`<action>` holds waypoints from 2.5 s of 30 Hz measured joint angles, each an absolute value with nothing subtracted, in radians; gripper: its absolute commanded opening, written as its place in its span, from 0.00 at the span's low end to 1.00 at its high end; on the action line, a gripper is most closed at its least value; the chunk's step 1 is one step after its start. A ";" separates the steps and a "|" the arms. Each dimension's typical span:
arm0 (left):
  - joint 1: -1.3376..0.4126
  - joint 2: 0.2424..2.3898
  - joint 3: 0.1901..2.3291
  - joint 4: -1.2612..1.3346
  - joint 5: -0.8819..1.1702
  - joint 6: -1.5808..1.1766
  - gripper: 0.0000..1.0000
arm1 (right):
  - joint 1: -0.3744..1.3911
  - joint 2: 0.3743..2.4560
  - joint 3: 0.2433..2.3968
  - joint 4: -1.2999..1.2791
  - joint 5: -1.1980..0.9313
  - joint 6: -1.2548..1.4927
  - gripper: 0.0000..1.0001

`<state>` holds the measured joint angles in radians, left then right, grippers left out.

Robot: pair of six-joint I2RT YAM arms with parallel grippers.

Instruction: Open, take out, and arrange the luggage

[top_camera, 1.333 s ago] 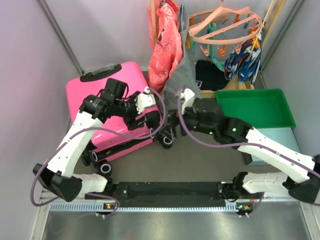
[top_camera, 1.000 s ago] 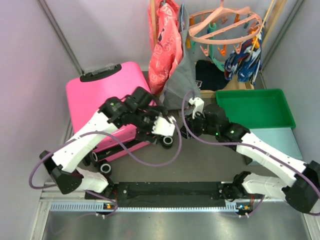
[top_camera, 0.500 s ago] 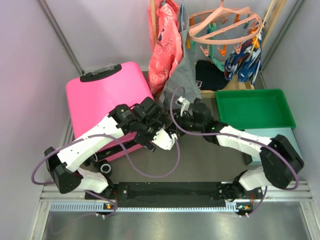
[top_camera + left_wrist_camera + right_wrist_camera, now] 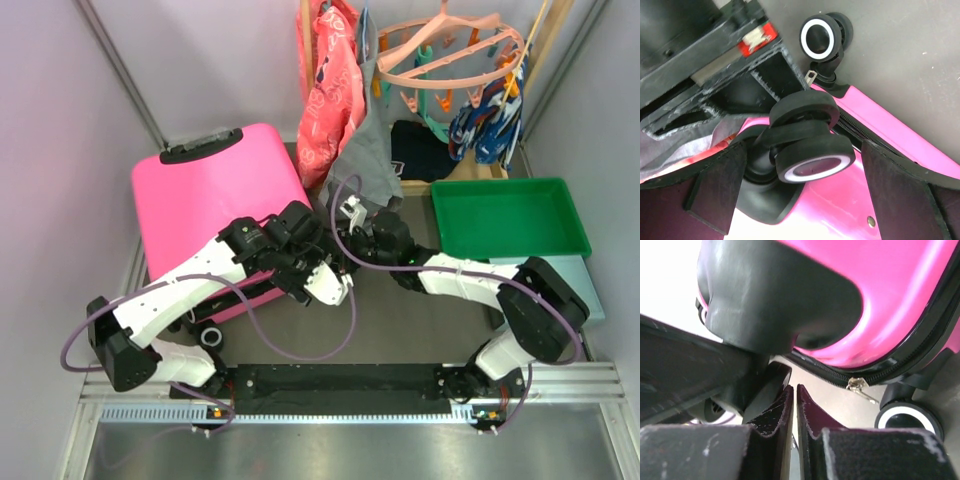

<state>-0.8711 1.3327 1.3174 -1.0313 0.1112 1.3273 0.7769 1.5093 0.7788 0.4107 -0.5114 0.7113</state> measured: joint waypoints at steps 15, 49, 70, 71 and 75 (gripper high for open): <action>-0.878 1.324 1.222 -0.955 0.047 1.506 0.97 | 0.776 1.547 0.751 0.537 -0.515 0.862 0.06; -0.878 1.266 1.121 -0.851 -0.014 1.834 0.00 | 0.778 1.357 0.752 0.256 -0.213 0.546 0.41; -0.878 1.259 1.122 -0.869 -0.013 1.837 0.00 | 0.886 1.567 0.814 0.237 -0.106 0.453 0.33; -0.878 1.259 1.122 -0.870 -0.013 1.837 0.00 | 0.886 1.572 0.818 0.232 -0.105 0.457 0.30; -0.878 1.258 1.123 -0.868 -0.012 1.837 0.00 | 0.895 1.581 0.823 0.223 -0.100 0.464 0.08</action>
